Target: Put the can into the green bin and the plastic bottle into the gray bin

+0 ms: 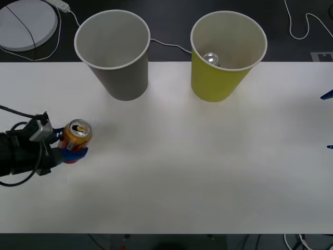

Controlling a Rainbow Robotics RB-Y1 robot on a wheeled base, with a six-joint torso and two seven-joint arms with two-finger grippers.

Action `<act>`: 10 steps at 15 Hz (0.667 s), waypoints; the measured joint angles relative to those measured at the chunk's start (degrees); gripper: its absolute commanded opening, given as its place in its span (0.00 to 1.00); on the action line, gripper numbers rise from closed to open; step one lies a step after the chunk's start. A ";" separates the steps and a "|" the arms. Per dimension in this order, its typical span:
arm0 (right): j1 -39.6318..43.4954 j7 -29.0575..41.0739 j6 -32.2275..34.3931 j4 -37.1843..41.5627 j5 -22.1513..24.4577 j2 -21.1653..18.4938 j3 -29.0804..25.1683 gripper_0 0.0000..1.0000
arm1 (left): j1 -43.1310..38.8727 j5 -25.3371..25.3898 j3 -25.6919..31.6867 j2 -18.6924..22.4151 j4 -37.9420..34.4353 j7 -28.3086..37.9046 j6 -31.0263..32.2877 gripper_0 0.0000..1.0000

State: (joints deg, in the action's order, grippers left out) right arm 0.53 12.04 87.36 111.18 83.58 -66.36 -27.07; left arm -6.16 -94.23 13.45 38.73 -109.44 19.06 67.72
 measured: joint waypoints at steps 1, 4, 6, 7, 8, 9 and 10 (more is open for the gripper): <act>0.00 0.00 0.00 0.00 0.00 0.00 0.00 1.00 | 0.00 -1.58 2.44 -0.02 -2.51 3.07 2.90 0.00; 0.00 0.00 0.00 0.00 0.00 0.00 0.00 1.00 | -0.06 -6.01 7.54 -0.04 -10.73 13.83 10.82 0.00; 0.00 0.00 0.00 0.00 0.00 0.00 0.00 1.00 | -0.06 -8.99 9.80 0.29 -15.98 21.51 16.09 0.00; 0.00 0.00 0.00 0.00 0.00 0.00 0.00 1.00 | -0.06 -9.70 10.43 1.18 -17.79 24.72 18.07 0.00; 0.00 0.00 0.00 0.00 0.00 0.00 0.00 1.00 | 0.02 -9.87 10.64 2.95 -19.21 27.77 19.33 0.00; 0.00 0.00 0.00 0.00 0.00 0.00 0.00 1.00 | 0.14 -9.48 10.55 5.50 -20.14 30.42 19.79 0.00; 0.00 0.00 0.00 0.00 0.00 0.00 0.00 1.00 | 0.52 -8.63 10.20 8.38 -20.55 32.67 19.86 0.00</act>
State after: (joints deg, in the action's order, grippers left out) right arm 0.53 12.04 87.36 111.18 83.58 -66.36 -27.07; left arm -5.64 -102.86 23.65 47.11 -129.98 51.72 87.59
